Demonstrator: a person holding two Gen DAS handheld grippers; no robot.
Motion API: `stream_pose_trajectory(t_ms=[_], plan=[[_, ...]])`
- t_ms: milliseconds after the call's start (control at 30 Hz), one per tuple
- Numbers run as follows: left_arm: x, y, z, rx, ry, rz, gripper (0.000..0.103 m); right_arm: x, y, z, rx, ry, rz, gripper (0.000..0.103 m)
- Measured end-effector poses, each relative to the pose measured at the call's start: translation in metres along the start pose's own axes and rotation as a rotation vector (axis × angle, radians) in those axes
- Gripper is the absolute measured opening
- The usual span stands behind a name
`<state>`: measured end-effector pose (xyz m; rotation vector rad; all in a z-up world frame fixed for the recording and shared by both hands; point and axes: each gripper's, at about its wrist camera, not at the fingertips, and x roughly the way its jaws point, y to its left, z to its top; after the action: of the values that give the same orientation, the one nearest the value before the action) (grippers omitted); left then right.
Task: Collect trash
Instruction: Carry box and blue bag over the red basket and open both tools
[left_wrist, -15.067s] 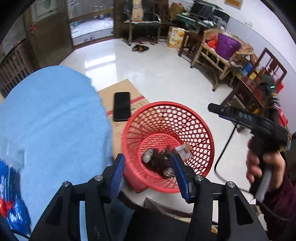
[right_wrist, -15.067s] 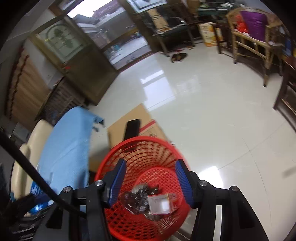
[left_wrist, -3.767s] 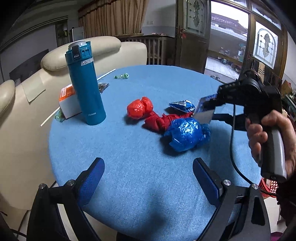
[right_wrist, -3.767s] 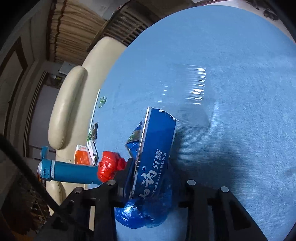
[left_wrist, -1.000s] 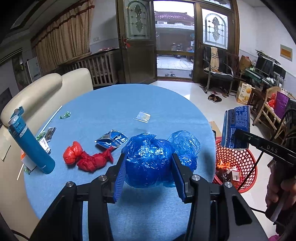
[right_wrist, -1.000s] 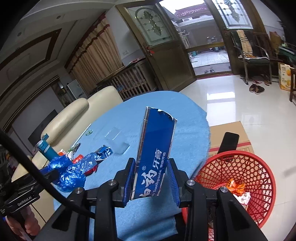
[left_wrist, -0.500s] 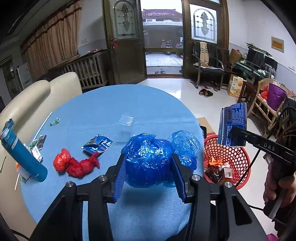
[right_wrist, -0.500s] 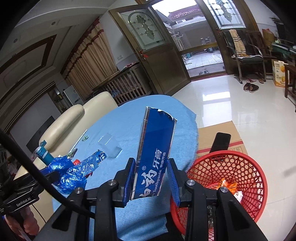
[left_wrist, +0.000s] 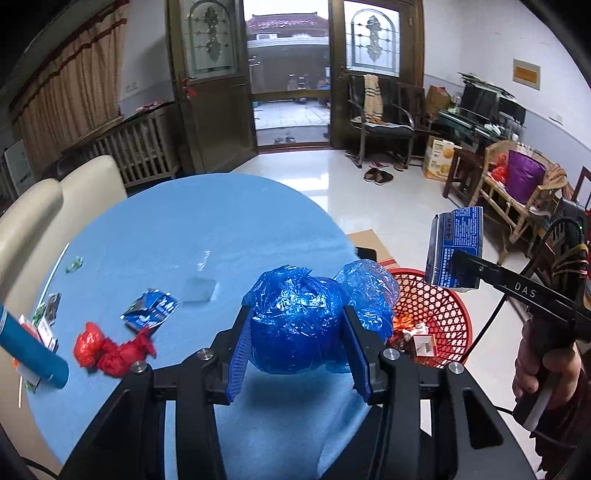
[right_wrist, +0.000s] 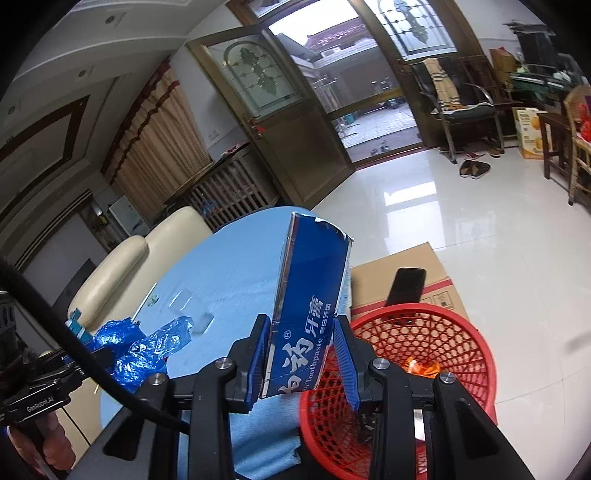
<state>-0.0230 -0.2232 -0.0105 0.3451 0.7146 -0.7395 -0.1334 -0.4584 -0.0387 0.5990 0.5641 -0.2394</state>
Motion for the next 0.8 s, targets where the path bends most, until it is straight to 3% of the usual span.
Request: stream_pose_trajectory(t_ms=[533, 800], plan=[[0.037, -0.070, 0.030, 0.132, 0.054, -0.051, 0.049, -0.011, -0.053, 0.006, 0.124, -0.014, -0.033, 0.037], [0.055, -0.092, 0.040, 0.139, 0.083, -0.088, 0.051, 0.001, -0.081, 0.005, 0.213, 0.065, -0.047, 0.037]])
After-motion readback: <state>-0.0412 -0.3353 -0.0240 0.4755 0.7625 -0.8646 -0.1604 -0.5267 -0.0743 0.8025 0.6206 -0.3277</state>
